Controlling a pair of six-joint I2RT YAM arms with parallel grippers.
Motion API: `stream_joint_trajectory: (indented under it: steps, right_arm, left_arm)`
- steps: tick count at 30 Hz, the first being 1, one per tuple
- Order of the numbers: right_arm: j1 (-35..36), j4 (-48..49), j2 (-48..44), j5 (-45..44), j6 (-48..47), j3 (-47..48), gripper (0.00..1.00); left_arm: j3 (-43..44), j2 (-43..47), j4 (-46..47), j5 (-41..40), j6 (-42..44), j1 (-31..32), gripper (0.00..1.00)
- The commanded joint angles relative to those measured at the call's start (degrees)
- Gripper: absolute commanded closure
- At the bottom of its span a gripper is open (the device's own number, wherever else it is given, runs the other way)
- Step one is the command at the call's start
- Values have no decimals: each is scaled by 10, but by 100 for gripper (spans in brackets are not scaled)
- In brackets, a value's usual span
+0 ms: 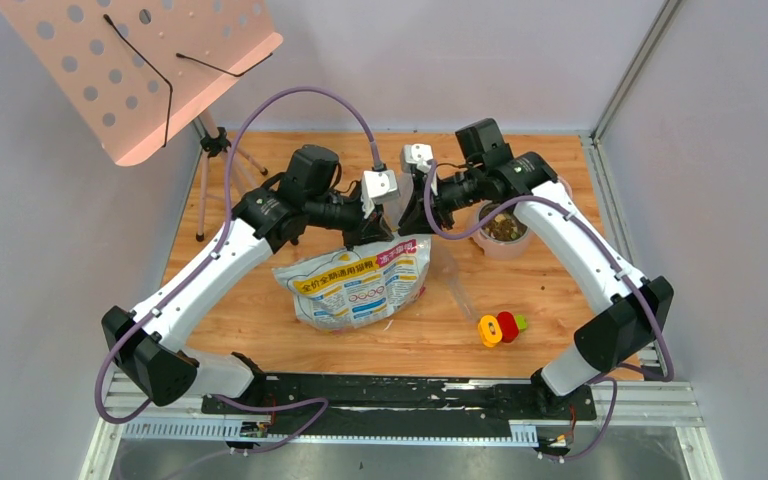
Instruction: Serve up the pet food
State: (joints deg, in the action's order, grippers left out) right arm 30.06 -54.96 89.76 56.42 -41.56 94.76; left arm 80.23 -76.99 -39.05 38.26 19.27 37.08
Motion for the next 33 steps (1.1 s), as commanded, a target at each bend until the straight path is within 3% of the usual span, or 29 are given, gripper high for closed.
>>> stream_joint_trajectory:
  steps: [1,5,7,22,24,28,29,32,33]
  right_arm:
    - [2,34,6,69,27,-8,81]
    - [7,34,8,69,19,-11,88]
    - [9,34,1,62,6,-19,99]
    - [8,54,-26,29,10,-35,100]
    - [8,58,-27,33,17,-27,100]
    - [8,57,-33,32,15,-26,100]
    - [8,54,-37,30,7,-36,95]
    - [9,45,-48,21,-17,-68,63]
    - [9,45,-49,17,-18,-77,60]
  left_arm:
    - [8,13,23,-8,-12,3,81]
    - [4,21,13,-19,-8,2,76]
    - [1,26,10,-20,-6,2,76]
    - [-24,83,-119,-38,59,-10,66]
    - [-22,81,-120,-37,64,-10,71]
    - [-11,75,-123,-30,71,-10,96]
    - [-9,74,-124,-29,74,-10,100]
    - [2,75,-128,-31,83,-11,100]
    - [5,75,-130,-32,85,-12,100]
